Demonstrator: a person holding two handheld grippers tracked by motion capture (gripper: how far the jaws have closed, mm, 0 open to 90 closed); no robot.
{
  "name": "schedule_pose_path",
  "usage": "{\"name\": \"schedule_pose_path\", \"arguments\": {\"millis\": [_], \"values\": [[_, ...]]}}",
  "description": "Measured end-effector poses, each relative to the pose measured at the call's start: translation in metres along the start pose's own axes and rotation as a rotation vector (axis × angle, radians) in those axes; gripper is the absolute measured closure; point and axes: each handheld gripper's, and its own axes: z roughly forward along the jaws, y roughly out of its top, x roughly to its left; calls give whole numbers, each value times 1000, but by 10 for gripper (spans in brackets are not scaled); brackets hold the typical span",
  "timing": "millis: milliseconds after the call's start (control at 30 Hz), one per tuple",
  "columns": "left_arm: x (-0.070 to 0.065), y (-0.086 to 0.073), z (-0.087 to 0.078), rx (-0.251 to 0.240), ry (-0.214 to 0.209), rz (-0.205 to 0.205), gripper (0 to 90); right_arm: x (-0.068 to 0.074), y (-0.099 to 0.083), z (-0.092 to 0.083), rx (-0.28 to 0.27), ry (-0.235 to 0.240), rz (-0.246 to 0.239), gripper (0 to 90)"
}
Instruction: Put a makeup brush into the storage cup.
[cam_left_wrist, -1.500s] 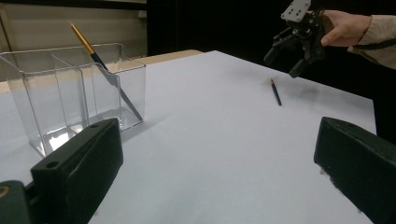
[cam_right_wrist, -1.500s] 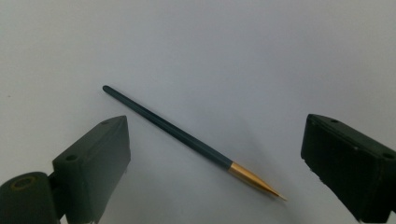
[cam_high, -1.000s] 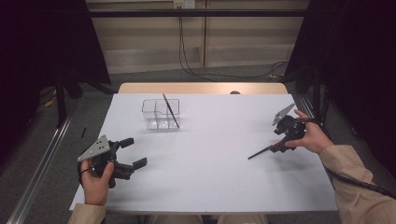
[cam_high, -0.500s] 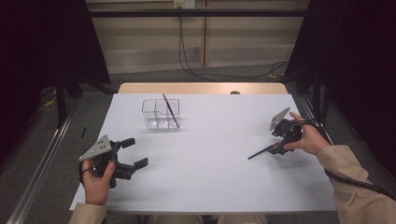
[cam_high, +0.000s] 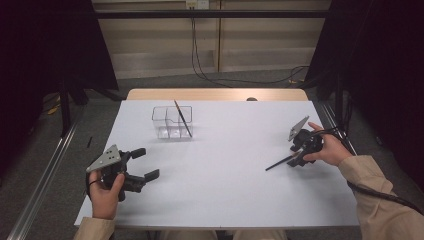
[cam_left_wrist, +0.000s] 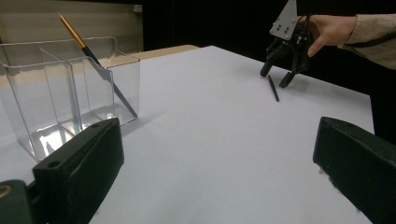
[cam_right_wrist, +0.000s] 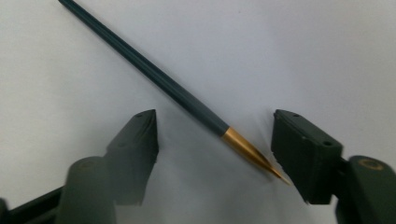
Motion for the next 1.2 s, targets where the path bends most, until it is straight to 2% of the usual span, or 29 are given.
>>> {"name": "schedule_pose_path", "arguments": {"millis": [267,367,533,600,867,1133,1200], "values": [[0,1,0,-3,-1,2,20,3,1,-2,11,20,1,482],[-1,1,0,-4,3,6,24,5,2,-4,20,27,-7,620],[-1,1,0,-2,2,9,25,5,3,-4,36,34,-21,704],[-1,1,0,-3,-2,7,26,6,4,-5,53,37,-13,745],[-1,1,0,-5,-3,5,26,6,4,-7,119,31,-25,765],[-1,0,1,-5,-2,4,25,6,7,-6,149,34,-6,784],[-1,1,1,-2,-4,7,26,6,8,-6,159,34,-20,795]]}}
